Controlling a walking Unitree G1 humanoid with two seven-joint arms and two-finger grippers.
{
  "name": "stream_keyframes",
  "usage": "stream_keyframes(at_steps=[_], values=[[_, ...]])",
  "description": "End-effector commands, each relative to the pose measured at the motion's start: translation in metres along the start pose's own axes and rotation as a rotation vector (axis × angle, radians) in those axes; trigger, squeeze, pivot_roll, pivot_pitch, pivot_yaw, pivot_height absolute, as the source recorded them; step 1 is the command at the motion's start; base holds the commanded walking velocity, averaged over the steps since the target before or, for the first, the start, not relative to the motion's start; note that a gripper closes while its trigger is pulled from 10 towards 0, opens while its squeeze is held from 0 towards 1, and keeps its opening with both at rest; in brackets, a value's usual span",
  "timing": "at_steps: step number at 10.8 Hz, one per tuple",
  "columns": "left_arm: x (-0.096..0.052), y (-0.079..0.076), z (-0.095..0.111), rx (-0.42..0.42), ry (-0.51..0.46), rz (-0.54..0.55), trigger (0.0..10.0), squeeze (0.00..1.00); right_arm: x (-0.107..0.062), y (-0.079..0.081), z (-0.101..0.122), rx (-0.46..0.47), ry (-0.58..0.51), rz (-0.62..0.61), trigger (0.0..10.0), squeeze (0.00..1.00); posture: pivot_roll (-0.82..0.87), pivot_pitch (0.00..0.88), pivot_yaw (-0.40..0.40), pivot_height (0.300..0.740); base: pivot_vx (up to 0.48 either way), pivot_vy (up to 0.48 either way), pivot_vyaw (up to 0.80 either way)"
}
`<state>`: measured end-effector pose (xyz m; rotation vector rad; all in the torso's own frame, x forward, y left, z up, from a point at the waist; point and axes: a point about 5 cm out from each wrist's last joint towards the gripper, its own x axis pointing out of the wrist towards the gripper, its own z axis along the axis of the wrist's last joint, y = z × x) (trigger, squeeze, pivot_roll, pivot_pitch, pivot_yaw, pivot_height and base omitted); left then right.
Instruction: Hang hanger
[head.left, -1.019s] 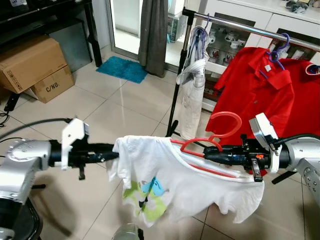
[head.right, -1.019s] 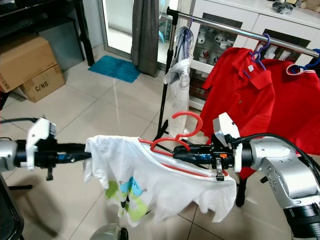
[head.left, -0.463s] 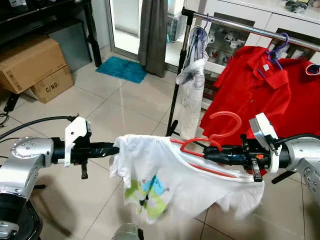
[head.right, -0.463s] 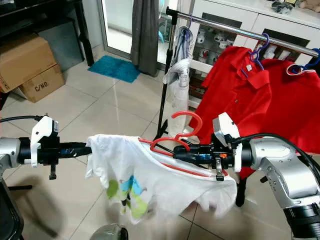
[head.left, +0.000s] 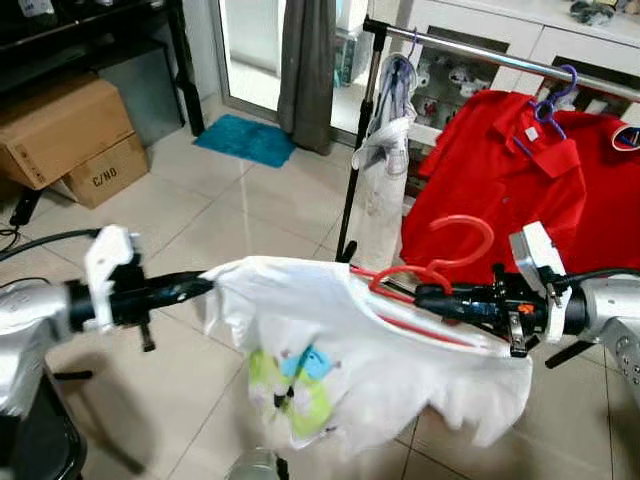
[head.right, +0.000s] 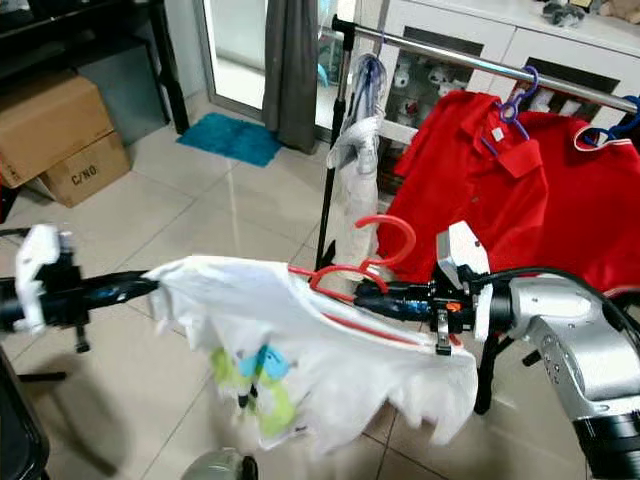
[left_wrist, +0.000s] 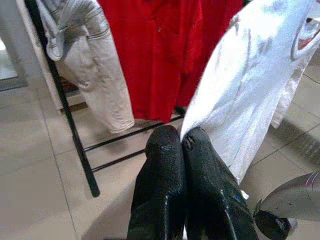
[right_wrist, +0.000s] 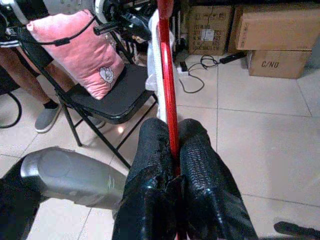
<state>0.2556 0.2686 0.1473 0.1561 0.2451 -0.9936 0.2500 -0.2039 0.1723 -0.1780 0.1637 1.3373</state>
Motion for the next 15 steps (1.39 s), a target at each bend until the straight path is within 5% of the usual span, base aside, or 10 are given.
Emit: stream_keyframes(at_steps=[1, 5, 9, 10, 11, 14, 15], values=[[-0.010, 0.003, 0.006, 0.017, -0.003, 0.040, 0.0, 0.00, -0.009, -0.005, 0.005, -0.024, -0.008, -0.045, 10.0, 0.00, 0.16, 0.005, -0.021, 0.740, 0.000, 0.000, 0.00], [-0.043, 0.006, 0.001, -0.011, 0.017, 0.172, 0.0, 0.00, -0.018, -0.013, 0.006, -0.031, -0.011, -0.078, 10.0, 0.00, 0.17, 0.007, -0.030, 0.740, 0.000, 0.000, 0.00], [-0.040, 0.003, -0.004, 0.018, 0.053, 0.200, 0.0, 0.00, -0.019, -0.014, 0.005, -0.033, -0.010, -0.084, 10.0, 0.00, 0.17, 0.014, -0.034, 0.740, 0.000, 0.000, 0.00], [-0.035, 0.004, -0.004, 0.037, 0.060, 0.215, 10.0, 0.00, -0.019, -0.015, 0.005, -0.035, -0.011, -0.079, 10.0, 0.00, 0.17, 0.016, -0.035, 0.740, 0.000, 0.000, 0.00], [-0.020, 0.008, 0.003, 0.034, -0.004, 0.230, 10.0, 1.00, -0.016, -0.015, 0.005, -0.039, -0.016, -0.067, 10.0, 0.00, 0.17, 0.014, -0.035, 0.740, 0.000, 0.000, 0.00], [-0.011, 0.012, 0.020, 0.069, -0.077, 0.220, 10.0, 1.00, -0.012, -0.016, 0.003, -0.046, 0.018, -0.086, 10.0, 0.00, 0.17, 0.013, -0.034, 0.740, 0.000, 0.000, 0.00], [-0.007, 0.015, 0.039, 0.103, -0.121, 0.198, 10.0, 1.00, -0.009, -0.024, -0.002, -0.065, 0.112, -0.164, 10.0, 0.00, 0.17, 0.011, -0.036, 0.740, 0.000, 0.000, 0.00]])
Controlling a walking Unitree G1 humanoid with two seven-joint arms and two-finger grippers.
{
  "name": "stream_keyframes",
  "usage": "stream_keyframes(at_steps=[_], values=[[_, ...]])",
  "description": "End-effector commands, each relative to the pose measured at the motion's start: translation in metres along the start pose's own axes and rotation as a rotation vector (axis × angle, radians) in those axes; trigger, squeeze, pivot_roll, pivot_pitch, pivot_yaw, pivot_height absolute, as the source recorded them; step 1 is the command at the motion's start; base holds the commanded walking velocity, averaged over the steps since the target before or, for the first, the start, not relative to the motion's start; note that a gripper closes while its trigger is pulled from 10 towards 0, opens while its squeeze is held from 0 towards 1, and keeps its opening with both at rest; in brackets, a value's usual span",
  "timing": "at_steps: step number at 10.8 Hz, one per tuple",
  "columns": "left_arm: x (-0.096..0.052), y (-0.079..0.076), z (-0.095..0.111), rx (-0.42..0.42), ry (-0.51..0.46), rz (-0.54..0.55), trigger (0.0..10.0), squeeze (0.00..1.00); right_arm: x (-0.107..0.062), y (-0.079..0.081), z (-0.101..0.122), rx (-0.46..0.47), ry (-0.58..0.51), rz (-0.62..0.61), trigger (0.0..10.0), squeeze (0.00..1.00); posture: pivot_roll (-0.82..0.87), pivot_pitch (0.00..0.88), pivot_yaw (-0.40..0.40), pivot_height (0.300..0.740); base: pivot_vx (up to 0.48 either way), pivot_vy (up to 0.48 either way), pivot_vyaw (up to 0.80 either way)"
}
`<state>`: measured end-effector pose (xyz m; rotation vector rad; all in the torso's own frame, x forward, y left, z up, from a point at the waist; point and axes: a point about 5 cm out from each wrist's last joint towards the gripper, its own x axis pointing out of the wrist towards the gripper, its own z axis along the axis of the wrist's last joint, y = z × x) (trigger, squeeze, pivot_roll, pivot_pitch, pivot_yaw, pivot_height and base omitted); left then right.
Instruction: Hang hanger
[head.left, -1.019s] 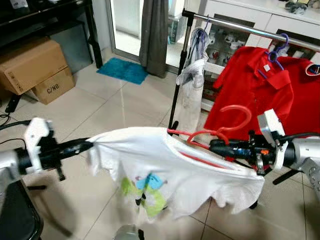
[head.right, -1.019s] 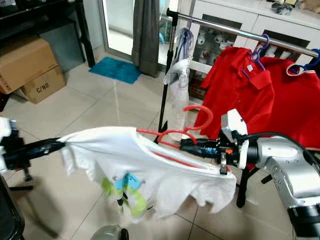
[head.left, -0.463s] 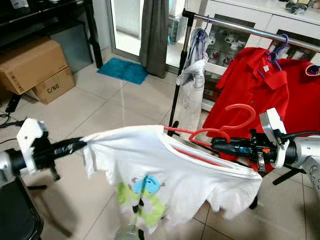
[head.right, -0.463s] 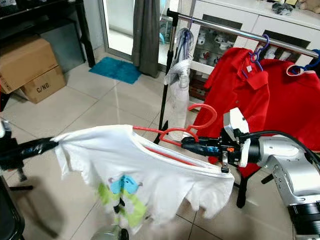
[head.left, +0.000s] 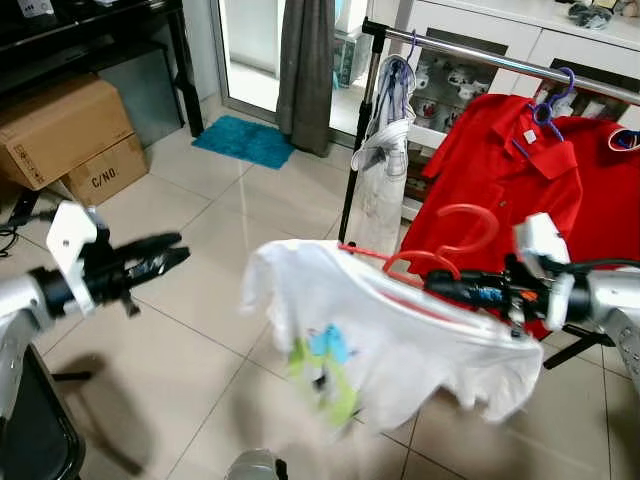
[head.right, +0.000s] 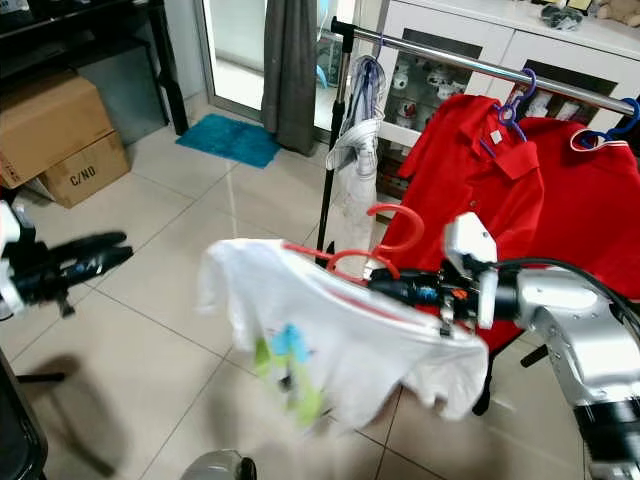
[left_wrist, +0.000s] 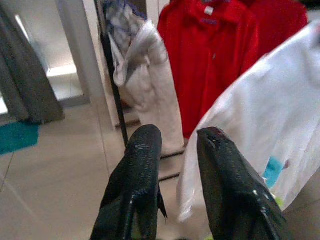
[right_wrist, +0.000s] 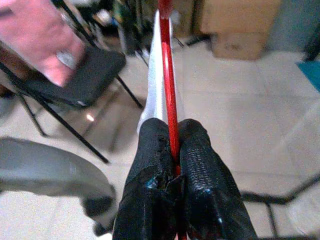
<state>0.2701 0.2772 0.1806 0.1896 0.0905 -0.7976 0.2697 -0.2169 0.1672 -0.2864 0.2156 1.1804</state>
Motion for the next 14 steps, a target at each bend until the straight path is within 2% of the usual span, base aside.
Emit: stream_keyframes(at_steps=[1, 3, 4, 5, 6, 7, 8, 11, 12, 13, 14], values=[[0.015, -0.003, 0.028, 0.050, -0.059, -0.086, 10.0, 1.00, 0.003, -0.006, 0.008, -0.051, 0.030, -0.039, 10.0, 0.00, 0.18, 0.012, -0.046, 0.740, 0.000, 0.000, 0.00], [0.038, -0.021, 0.045, 0.054, -0.052, -0.306, 10.0, 1.00, 0.017, -0.003, 0.017, -0.089, 0.046, -0.044, 10.0, 0.00, 0.18, 0.008, -0.050, 0.740, 0.000, 0.000, 0.00], [0.051, -0.032, 0.048, 0.078, -0.019, -0.429, 10.0, 1.00, 0.024, 0.001, 0.023, -0.113, 0.042, -0.023, 10.0, 0.00, 0.18, 0.006, -0.048, 0.740, 0.000, 0.000, 0.00], [0.066, -0.038, 0.052, 0.128, -0.006, -0.499, 10.0, 1.00, 0.028, 0.007, 0.028, -0.137, 0.043, 0.003, 10.0, 0.00, 0.17, 0.006, -0.041, 0.740, 0.000, 0.000, 0.00], [0.082, -0.042, 0.057, 0.170, 0.007, -0.566, 10.0, 0.00, 0.031, 0.011, 0.032, -0.167, 0.060, 0.019, 10.0, 0.00, 0.17, 0.004, -0.032, 0.740, 0.000, 0.000, 0.00], [0.100, -0.048, 0.059, 0.210, 0.039, -0.659, 10.0, 0.00, 0.035, 0.018, 0.035, -0.201, 0.069, 0.045, 10.0, 0.00, 0.16, 0.004, -0.023, 0.740, 0.000, 0.000, 0.00], [0.111, -0.054, 0.062, 0.208, 0.052, -0.728, 10.0, 0.00, 0.038, 0.024, 0.038, -0.204, 0.063, 0.060, 10.0, 0.00, 0.15, 0.003, -0.008, 0.740, 0.000, 0.000, 0.00], [0.131, -0.066, 0.058, 0.206, 0.084, -0.857, 10.0, 0.00, 0.041, 0.033, 0.039, -0.208, 0.063, 0.081, 10.0, 0.00, 0.15, 0.002, 0.010, 0.740, 0.000, 0.000, 0.00], [0.141, -0.075, 0.052, 0.210, 0.098, -0.904, 9.3, 0.00, 0.043, 0.036, 0.040, -0.207, 0.062, 0.080, 10.0, 0.00, 0.15, 0.003, 0.014, 0.740, 0.000, 0.000, 0.00], [0.144, -0.078, 0.048, 0.223, 0.106, -0.929, 0.0, 0.00, 0.044, 0.037, 0.040, -0.205, 0.062, 0.082, 10.0, 0.00, 0.15, 0.003, 0.014, 0.740, 0.000, 0.000, 0.00], [0.146, -0.082, 0.047, 0.212, 0.113, -0.955, 0.0, 0.00, 0.044, 0.039, 0.039, -0.202, 0.063, 0.082, 10.0, 0.00, 0.15, 0.003, 0.016, 0.740, 0.000, 0.000, 0.00]])
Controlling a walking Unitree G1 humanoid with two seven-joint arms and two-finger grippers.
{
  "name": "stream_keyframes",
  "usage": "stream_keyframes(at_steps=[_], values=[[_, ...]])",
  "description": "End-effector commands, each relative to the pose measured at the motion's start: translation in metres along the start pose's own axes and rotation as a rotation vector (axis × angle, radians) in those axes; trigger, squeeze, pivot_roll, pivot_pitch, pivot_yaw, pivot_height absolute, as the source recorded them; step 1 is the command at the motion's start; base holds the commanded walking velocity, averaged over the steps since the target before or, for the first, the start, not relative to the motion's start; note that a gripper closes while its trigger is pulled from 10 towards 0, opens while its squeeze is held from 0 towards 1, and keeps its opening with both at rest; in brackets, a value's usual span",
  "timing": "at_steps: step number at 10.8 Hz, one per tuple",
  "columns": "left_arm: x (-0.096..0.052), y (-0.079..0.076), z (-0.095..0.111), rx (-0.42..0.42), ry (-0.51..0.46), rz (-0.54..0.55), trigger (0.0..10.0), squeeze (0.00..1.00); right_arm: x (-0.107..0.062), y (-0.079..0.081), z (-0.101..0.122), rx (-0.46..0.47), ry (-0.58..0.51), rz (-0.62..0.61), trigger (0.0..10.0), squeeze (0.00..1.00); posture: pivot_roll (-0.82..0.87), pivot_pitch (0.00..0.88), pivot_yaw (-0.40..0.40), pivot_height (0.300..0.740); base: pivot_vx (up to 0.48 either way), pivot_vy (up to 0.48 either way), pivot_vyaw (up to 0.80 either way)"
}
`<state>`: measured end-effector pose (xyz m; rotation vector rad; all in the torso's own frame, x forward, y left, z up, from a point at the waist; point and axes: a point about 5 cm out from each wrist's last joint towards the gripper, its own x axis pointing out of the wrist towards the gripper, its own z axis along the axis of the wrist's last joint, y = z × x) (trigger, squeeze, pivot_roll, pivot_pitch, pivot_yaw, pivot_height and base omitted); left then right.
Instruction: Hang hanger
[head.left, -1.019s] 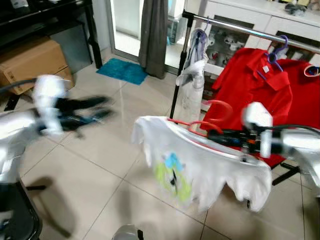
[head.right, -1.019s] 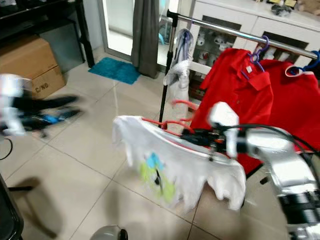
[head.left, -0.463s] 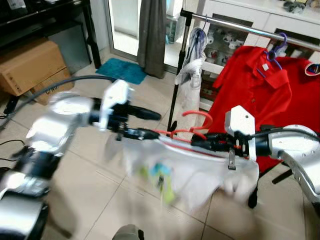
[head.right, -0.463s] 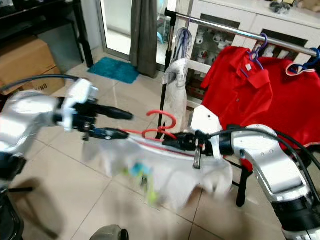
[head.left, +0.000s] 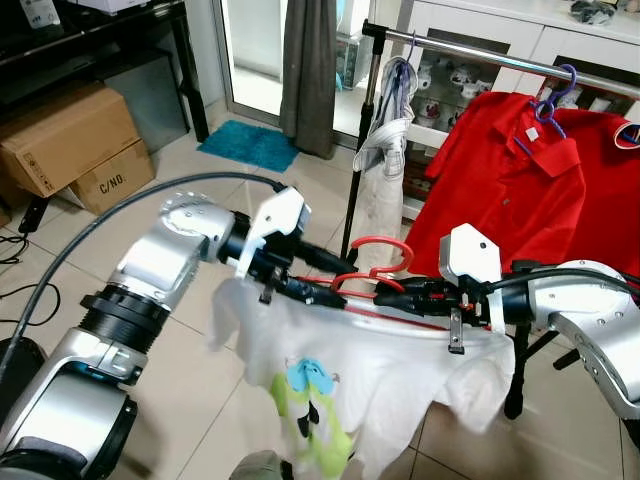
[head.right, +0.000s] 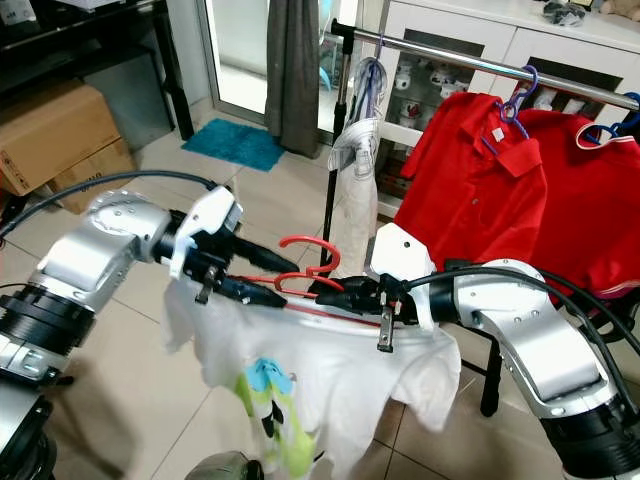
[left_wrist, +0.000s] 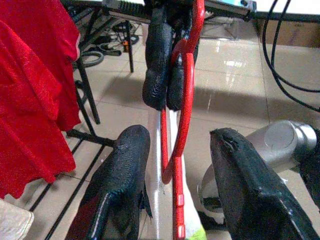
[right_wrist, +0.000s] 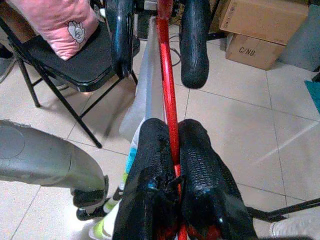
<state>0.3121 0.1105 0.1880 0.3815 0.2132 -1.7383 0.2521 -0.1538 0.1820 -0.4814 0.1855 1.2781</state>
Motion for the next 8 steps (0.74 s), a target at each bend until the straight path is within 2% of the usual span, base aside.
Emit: stream_keyframes(at_steps=[1, 2, 4, 8], values=[[0.007, 0.002, 0.004, 0.040, 0.021, -0.009, 0.0, 0.00, 0.000, 0.001, 0.004, -0.020, -0.005, -0.005, 10.0, 0.00, 0.15, 0.003, 0.016, 0.740, 0.000, 0.000, 0.00], [0.013, 0.006, 0.004, 0.090, 0.027, 0.031, 0.0, 0.00, 0.001, 0.002, 0.004, -0.018, -0.004, -0.005, 10.0, 0.00, 0.15, 0.004, 0.014, 0.740, 0.000, 0.000, 0.00], [0.019, 0.010, 0.002, 0.100, 0.036, 0.052, 0.0, 0.00, 0.003, 0.002, 0.004, -0.018, -0.004, -0.001, 10.0, 0.00, 0.15, 0.005, 0.010, 0.740, 0.000, 0.000, 0.00], [0.019, 0.012, -0.003, 0.156, 0.104, 0.081, 0.0, 0.00, 0.003, 0.001, 0.004, -0.020, -0.002, -0.003, 10.0, 0.00, 0.15, 0.005, 0.011, 0.740, 0.000, 0.000, 0.00]])
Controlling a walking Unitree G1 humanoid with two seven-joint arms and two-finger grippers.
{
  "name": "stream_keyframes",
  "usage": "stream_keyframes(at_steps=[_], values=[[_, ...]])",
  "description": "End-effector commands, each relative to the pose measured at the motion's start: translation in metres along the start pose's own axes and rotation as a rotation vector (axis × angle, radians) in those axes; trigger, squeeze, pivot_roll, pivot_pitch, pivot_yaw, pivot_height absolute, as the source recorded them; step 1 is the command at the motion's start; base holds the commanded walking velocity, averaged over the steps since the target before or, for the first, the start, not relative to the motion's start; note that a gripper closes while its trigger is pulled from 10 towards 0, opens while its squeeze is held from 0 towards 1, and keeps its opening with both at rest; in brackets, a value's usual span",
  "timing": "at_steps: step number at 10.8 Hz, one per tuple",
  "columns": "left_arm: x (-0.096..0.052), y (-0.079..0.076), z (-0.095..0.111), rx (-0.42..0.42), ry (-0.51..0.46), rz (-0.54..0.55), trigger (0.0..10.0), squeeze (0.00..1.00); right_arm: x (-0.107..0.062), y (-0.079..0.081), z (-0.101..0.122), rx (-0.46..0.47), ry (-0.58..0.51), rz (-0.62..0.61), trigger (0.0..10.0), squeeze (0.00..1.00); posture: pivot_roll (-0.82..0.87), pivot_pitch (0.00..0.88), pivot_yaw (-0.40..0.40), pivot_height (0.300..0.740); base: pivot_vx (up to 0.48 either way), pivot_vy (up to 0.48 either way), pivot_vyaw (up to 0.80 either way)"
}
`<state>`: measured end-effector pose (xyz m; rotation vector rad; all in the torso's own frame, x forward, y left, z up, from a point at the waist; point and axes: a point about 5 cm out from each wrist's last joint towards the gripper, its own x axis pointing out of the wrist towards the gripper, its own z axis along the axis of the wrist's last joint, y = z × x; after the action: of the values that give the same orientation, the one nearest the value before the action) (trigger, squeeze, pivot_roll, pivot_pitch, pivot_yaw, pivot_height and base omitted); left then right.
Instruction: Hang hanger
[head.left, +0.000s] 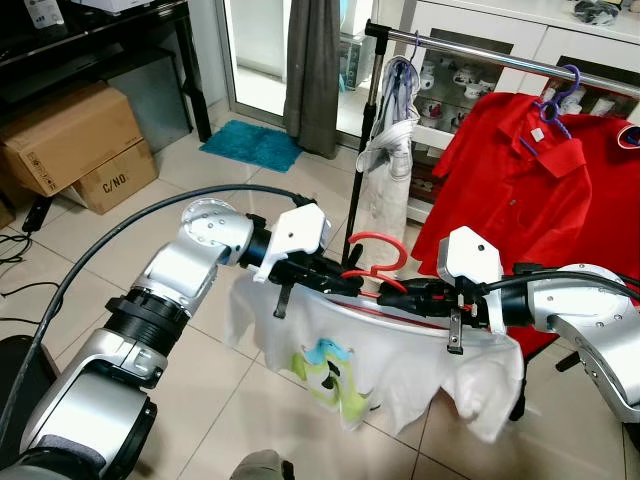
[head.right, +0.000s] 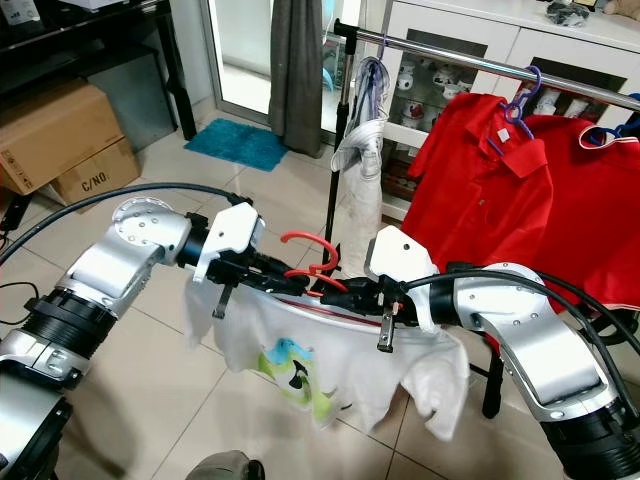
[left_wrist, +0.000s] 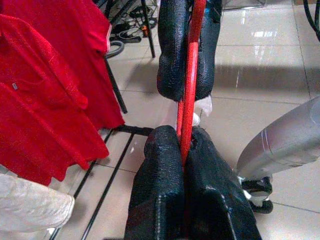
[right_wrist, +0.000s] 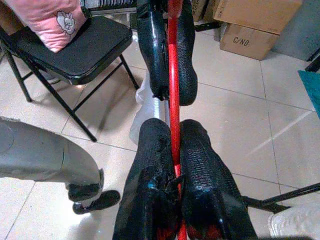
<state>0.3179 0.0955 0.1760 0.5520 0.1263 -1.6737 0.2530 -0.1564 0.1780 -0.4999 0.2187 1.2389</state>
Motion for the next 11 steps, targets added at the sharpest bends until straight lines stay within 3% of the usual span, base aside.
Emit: stream_keyframes(at_steps=[1, 3, 4, 6, 9, 10, 11], values=[[0.002, 0.004, 0.003, 0.015, 0.025, 0.005, 0.0, 0.00, 0.003, 0.002, 0.010, -0.029, -0.048, 0.025, 10.0, 0.00, 0.15, 0.003, 0.012, 0.740, 0.000, 0.000, 0.00], [0.004, 0.004, 0.004, -0.019, -0.038, 0.021, 0.0, 0.00, 0.003, 0.001, 0.014, 0.024, -0.087, 0.024, 10.0, 0.00, 0.15, 0.001, 0.014, 0.740, 0.000, 0.000, 0.00], [0.002, 0.004, 0.003, -0.034, -0.053, 0.029, 0.0, 0.00, 0.001, 0.001, 0.014, 0.031, -0.092, 0.022, 10.0, 1.00, 0.15, 0.001, 0.016, 0.740, 0.000, 0.000, 0.00], [-0.005, 0.003, -0.004, -0.078, -0.048, 0.074, 0.0, 0.00, -0.011, -0.006, 0.013, 0.042, -0.095, -0.024, 10.0, 1.00, 0.15, 0.001, 0.016, 0.740, 0.000, 0.000, 0.00], [-0.016, -0.002, -0.030, -0.140, 0.067, 0.180, 0.0, 0.00, -0.045, -0.028, 0.004, 0.094, -0.078, -0.230, 10.0, 1.00, 0.16, 0.000, 0.012, 0.740, 0.000, 0.000, 0.00], [-0.018, -0.003, -0.040, -0.175, 0.090, 0.244, 0.0, 0.00, -0.053, -0.033, -0.003, 0.151, -0.055, -0.354, 10.0, 1.00, 0.16, 0.000, 0.011, 0.740, 0.000, 0.000, 0.00], [-0.019, 0.002, -0.041, -0.188, 0.068, 0.346, 0.0, 0.00, -0.049, -0.031, -0.009, 0.231, -0.053, -0.436, 10.0, 1.00, 0.15, 0.004, 0.013, 0.740, 0.000, 0.000, 0.00]])
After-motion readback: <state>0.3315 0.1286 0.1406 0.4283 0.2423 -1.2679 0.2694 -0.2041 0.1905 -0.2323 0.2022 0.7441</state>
